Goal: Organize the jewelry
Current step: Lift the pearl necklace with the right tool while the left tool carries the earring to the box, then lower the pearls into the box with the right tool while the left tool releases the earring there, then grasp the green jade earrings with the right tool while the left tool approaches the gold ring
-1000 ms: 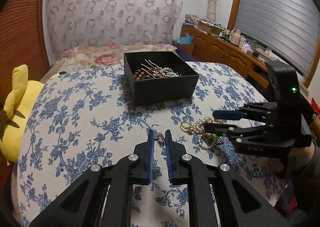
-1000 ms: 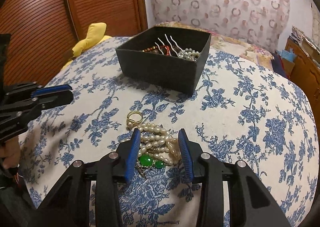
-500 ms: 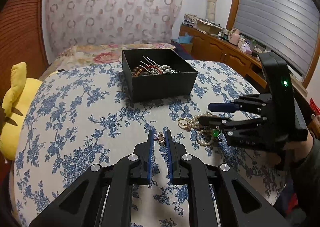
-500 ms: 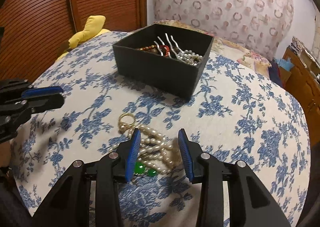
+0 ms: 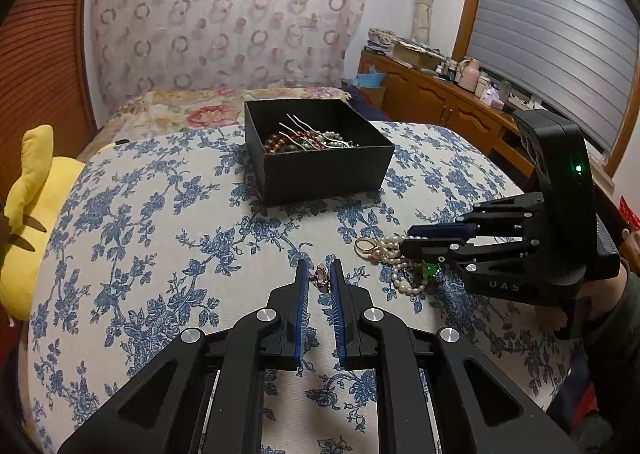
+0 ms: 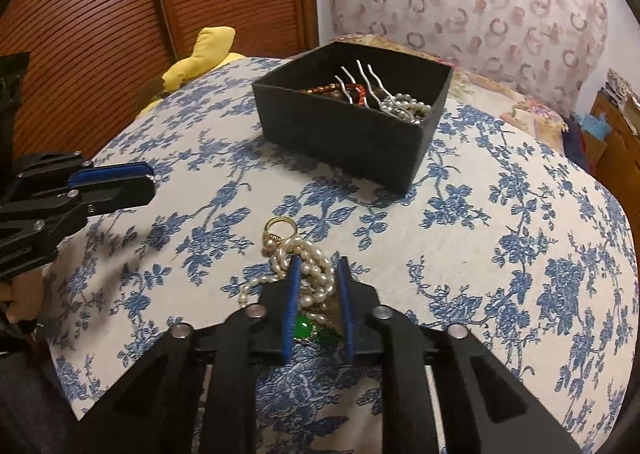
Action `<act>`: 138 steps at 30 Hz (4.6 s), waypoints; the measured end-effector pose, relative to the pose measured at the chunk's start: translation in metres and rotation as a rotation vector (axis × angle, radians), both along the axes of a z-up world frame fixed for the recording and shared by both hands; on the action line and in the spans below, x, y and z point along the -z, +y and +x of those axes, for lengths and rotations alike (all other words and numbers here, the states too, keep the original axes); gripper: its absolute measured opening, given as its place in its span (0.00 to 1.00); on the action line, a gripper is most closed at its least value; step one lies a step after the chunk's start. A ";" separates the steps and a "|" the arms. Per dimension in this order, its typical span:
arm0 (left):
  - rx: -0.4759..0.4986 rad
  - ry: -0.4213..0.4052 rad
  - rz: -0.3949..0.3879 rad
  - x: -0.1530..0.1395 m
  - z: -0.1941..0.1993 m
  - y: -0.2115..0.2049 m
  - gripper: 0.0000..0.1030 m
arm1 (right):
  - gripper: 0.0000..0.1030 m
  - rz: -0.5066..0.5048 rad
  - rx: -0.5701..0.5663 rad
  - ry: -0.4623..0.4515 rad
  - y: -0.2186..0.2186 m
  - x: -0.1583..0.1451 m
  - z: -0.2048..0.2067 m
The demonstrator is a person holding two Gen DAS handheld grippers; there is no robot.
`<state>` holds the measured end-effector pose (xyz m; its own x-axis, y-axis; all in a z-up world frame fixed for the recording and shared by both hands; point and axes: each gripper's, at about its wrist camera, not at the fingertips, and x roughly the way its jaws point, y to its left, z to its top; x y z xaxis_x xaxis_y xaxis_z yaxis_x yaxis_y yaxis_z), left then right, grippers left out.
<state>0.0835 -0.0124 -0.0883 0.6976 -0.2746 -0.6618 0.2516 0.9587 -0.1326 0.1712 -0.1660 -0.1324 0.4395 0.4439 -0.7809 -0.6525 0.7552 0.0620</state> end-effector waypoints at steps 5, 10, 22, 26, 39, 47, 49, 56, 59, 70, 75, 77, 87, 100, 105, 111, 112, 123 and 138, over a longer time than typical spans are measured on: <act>-0.003 -0.001 -0.003 -0.001 0.000 0.000 0.10 | 0.06 -0.006 0.014 -0.027 -0.001 -0.002 -0.006; -0.003 -0.003 -0.004 -0.003 0.001 0.001 0.10 | 0.06 0.021 0.028 -0.072 -0.007 -0.019 -0.011; -0.011 -0.030 -0.012 -0.014 0.000 0.003 0.10 | 0.06 0.082 0.024 -0.231 -0.013 -0.088 -0.029; -0.013 -0.046 -0.015 -0.020 0.001 0.003 0.10 | 0.06 0.089 0.021 -0.267 -0.013 -0.105 -0.030; -0.006 -0.089 -0.015 -0.039 0.009 0.004 0.10 | 0.06 0.109 0.037 -0.374 -0.012 -0.158 -0.016; -0.004 -0.103 -0.020 -0.048 0.031 0.007 0.10 | 0.06 0.121 0.042 -0.429 -0.008 -0.186 0.012; -0.004 -0.101 -0.022 -0.048 0.036 0.008 0.10 | 0.06 0.127 0.041 -0.440 -0.007 -0.192 0.018; -0.009 -0.101 -0.028 -0.053 0.059 0.012 0.10 | 0.06 0.161 0.053 -0.490 -0.009 -0.218 0.045; -0.011 -0.103 -0.028 -0.055 0.071 0.013 0.10 | 0.06 0.168 0.053 -0.503 -0.007 -0.225 0.059; 0.001 -0.099 -0.027 -0.059 0.108 0.007 0.10 | 0.06 0.161 0.030 -0.449 0.005 -0.202 0.095; 0.006 -0.085 -0.021 -0.057 0.123 0.004 0.10 | 0.06 0.132 0.026 -0.367 0.010 -0.163 0.110; 0.008 -0.079 -0.020 -0.056 0.130 0.002 0.10 | 0.06 0.126 0.022 -0.333 0.012 -0.150 0.116; 0.011 -0.053 -0.006 -0.046 0.152 -0.004 0.10 | 0.07 0.122 0.016 -0.243 0.014 -0.113 0.131; 0.004 -0.048 0.012 -0.040 0.158 -0.009 0.11 | 0.07 0.125 0.013 -0.233 0.006 -0.108 0.128; -0.008 -0.061 0.016 -0.042 0.147 -0.006 0.44 | 0.07 0.128 0.035 -0.227 -0.006 -0.102 0.116; -0.024 -0.087 0.025 -0.044 0.123 -0.002 0.79 | 0.08 0.123 0.069 -0.214 -0.020 -0.091 0.091; -0.027 -0.093 0.026 -0.044 0.117 -0.001 0.81 | 0.12 0.123 0.074 -0.211 -0.022 -0.089 0.086; -0.034 -0.081 0.024 -0.031 0.066 0.009 0.88 | 0.17 0.104 0.100 -0.165 -0.034 -0.061 0.033; -0.028 -0.026 0.043 -0.005 0.021 0.008 0.88 | 0.29 0.032 -0.004 -0.051 -0.012 -0.017 -0.025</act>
